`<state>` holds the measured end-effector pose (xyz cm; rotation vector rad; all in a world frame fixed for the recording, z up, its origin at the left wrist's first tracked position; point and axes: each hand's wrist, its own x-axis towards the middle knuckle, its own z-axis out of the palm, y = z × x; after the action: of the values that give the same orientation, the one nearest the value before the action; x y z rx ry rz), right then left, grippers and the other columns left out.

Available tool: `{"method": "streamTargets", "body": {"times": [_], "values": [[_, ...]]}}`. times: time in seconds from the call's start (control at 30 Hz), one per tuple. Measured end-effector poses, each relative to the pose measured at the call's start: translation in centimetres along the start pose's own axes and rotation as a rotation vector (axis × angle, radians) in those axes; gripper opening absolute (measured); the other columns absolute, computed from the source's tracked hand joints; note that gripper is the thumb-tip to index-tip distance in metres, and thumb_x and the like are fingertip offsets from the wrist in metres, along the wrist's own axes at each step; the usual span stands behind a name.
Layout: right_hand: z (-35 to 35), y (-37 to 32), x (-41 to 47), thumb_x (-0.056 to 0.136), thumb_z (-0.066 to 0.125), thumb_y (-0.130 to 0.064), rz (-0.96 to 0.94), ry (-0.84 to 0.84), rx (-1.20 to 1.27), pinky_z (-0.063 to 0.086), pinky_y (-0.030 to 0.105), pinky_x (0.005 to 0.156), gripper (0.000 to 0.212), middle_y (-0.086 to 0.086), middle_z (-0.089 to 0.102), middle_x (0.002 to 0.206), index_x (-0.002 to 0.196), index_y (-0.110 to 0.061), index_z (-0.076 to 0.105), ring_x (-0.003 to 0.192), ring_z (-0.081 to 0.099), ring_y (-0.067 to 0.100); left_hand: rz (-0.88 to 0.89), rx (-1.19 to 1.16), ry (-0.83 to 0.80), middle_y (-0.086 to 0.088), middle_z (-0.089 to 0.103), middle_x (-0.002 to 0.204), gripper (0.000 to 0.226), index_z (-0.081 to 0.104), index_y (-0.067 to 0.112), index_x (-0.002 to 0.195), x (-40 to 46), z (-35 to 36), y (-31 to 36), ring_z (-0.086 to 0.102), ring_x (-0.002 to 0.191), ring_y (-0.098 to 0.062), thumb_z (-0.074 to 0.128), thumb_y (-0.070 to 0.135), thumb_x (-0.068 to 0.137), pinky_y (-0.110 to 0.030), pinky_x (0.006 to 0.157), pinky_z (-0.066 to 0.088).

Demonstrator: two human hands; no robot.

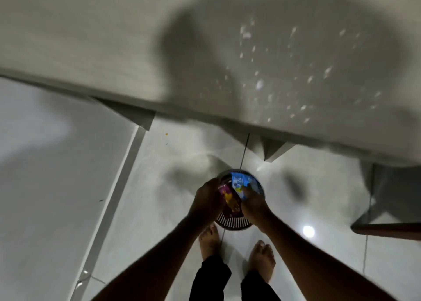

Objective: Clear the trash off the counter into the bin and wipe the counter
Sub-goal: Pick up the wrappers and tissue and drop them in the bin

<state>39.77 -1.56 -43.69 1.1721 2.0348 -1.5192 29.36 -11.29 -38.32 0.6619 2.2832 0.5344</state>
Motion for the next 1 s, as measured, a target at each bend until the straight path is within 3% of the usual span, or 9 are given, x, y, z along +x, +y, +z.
{"method": "streamTargets", "body": {"times": [0.17,0.23,0.33,0.4,0.47,0.67,0.8,0.9,1.0], "values": [[-4.9,-9.0,-9.6,0.099,0.051,-0.010,-0.160,0.016,-0.135,0.032,0.038,0.115,0.049,0.017,0.042,0.151,0.145,-0.003,0.039,0.139,0.039,0.033,0.178,0.128,0.267,-0.020,0.070,0.119,0.035,0.065,-0.002,0.120,-7.1,-9.5,3.6,0.067,0.111,-0.032,0.061,0.007,0.086,-0.036,0.101,0.050],[-6.6,-12.8,-14.7,0.099,0.053,-0.016,-0.283,0.092,-0.125,0.040,0.034,0.110,0.040,0.014,0.058,0.138,0.138,-0.005,0.051,0.130,0.052,0.029,0.216,0.129,0.393,-0.013,0.073,0.112,0.030,0.068,0.004,0.116,-10.0,-13.7,5.3,0.069,0.103,-0.027,0.059,0.012,0.089,-0.030,0.097,0.051],[-9.4,-18.7,-20.2,0.088,0.062,-0.026,-0.679,0.260,-0.434,0.053,0.026,0.096,0.033,-0.001,0.074,0.115,0.120,-0.018,0.069,0.105,0.069,0.016,0.317,0.121,0.549,-0.003,0.070,0.096,0.032,0.068,0.012,0.106,-13.2,-19.6,8.6,0.068,0.088,-0.020,0.046,0.029,0.091,-0.020,0.084,0.047],[-12.0,-22.6,-22.8,0.092,0.053,-0.030,-0.734,0.273,-0.457,0.051,0.026,0.096,0.033,0.001,0.072,0.116,0.120,-0.019,0.068,0.105,0.067,0.017,0.333,0.121,0.617,-0.003,0.067,0.093,0.032,0.067,0.013,0.103,-14.2,-23.2,10.9,0.065,0.085,-0.020,0.044,0.030,0.091,-0.020,0.079,0.046],[-15.7,-26.5,-23.3,0.089,0.056,-0.025,-0.795,0.485,-0.454,0.057,0.028,0.081,0.024,0.005,0.074,0.098,0.106,-0.016,0.070,0.088,0.069,0.021,0.380,0.157,0.678,-0.006,0.066,0.092,0.033,0.066,0.010,0.104,-13.7,-26.5,13.4,0.064,0.085,-0.024,0.042,0.028,0.090,-0.024,0.078,0.046],[-28.7,-35.7,-18.3,0.087,0.056,-0.012,-0.575,0.785,-0.417,0.049,0.036,0.076,0.013,0.011,0.069,0.102,0.092,-0.013,0.068,0.096,0.064,0.033,0.390,0.207,0.596,-0.019,0.063,0.107,0.033,0.062,0.003,0.112,-6.3,-32.0,23.4,0.063,0.097,-0.038,0.046,0.022,0.090,-0.041,0.084,0.055],[-34.4,-37.5,-12.8,0.089,0.057,-0.029,-0.396,0.661,-0.573,0.051,0.039,0.086,0.028,0.014,0.057,0.123,0.112,-0.016,0.064,0.107,0.061,0.037,0.237,0.266,0.451,-0.017,0.054,0.117,0.034,0.053,0.011,0.116,0.0,-31.4,30.3,0.060,0.103,-0.038,0.048,0.036,0.093,-0.043,0.086,0.050],[-35.9,-37.4,-8.3,0.087,0.066,-0.024,-0.309,0.560,-0.740,0.051,0.045,0.093,0.056,0.016,0.015,0.158,0.137,-0.024,0.042,0.119,0.052,0.041,0.211,0.261,0.398,-0.013,0.049,0.122,0.051,0.044,0.016,0.130,4.1,-29.4,33.8,0.058,0.110,-0.037,0.052,0.048,0.091,-0.041,0.084,0.051],[-36.5,-36.9,-5.1,0.085,0.073,-0.021,-0.388,0.488,-0.864,0.054,0.046,0.094,0.078,0.016,-0.007,0.163,0.148,-0.032,0.028,0.111,0.059,0.043,0.262,0.240,0.342,0.000,0.049,0.114,0.057,0.033,0.024,0.144,7.2,-28.0,34.9,0.053,0.117,-0.037,0.046,0.048,0.094,-0.034,0.078,0.050]]}}
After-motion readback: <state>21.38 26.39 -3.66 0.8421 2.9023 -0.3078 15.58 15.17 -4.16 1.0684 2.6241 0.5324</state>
